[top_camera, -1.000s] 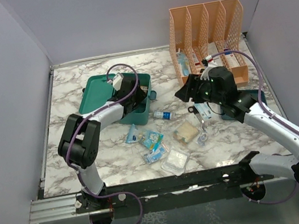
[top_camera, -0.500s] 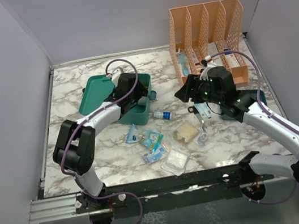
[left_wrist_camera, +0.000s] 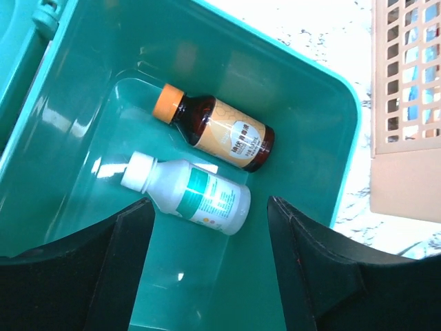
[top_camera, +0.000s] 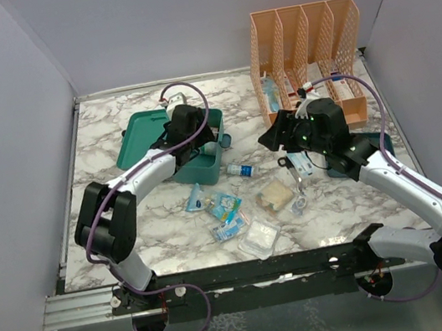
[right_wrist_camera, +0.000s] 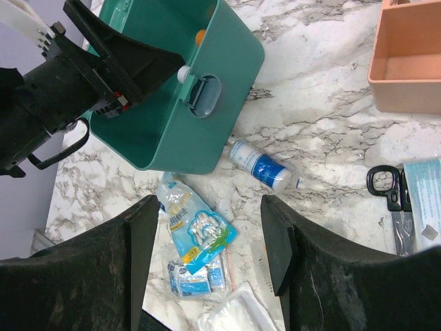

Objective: Organize the medicine kit

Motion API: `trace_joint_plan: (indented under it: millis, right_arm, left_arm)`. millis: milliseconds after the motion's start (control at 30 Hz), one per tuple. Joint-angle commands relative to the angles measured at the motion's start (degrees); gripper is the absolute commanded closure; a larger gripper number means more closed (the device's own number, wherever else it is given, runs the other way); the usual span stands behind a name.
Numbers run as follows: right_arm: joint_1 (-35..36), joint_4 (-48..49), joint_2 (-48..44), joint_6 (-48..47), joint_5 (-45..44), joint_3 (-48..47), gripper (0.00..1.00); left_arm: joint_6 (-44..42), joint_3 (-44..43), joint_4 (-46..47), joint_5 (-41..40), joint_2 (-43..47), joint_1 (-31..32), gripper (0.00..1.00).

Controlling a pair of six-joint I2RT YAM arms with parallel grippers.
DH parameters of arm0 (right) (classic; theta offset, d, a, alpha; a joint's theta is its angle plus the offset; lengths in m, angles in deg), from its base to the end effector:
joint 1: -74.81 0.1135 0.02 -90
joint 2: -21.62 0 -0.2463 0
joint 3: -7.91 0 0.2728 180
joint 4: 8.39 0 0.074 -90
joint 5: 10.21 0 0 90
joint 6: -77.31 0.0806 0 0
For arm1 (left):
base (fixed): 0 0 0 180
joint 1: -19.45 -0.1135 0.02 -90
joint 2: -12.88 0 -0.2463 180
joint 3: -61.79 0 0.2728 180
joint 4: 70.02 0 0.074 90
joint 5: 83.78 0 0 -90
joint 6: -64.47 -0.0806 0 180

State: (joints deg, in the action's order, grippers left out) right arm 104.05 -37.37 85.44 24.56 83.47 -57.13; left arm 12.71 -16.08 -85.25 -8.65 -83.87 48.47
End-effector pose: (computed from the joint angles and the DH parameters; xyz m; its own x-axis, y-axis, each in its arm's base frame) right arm 0.2773 0.1612 0.2684 -0.6486 0.3292 -0.6863 -0.1815 0.8088 0.5594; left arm 0.3885 -0.1919 0.1846 -0.5604 -0.3733 -0.7394 -0.0812 0.9132 -0.3994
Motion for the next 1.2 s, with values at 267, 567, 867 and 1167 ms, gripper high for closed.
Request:
trace_joint_plan:
  millis: [267,567,867,1167]
  right_arm:
    - [0.0,1.3,0.6,-0.3,-0.2,0.7,0.39]
    - [0.0,1.5,1.1,-0.3,0.7,1.4,0.40]
    - [0.0,1.6,0.7,-0.1,0.6,2.1,0.40]
    - [0.0,1.1,0.7,-0.8,0.5,1.9,0.41]
  left_arm:
    - [-1.6,-4.3,-4.5,3.2,-7.0,-1.0,0.37]
    - [-1.7,-5.3,-3.2,10.0,-10.5,-1.4,0.46]
    - [1.4,-4.3,-2.4,15.9,-10.5,-1.5,0.54]
    - [0.3,-4.5,-4.9,12.4,-7.7,-2.0,0.39]
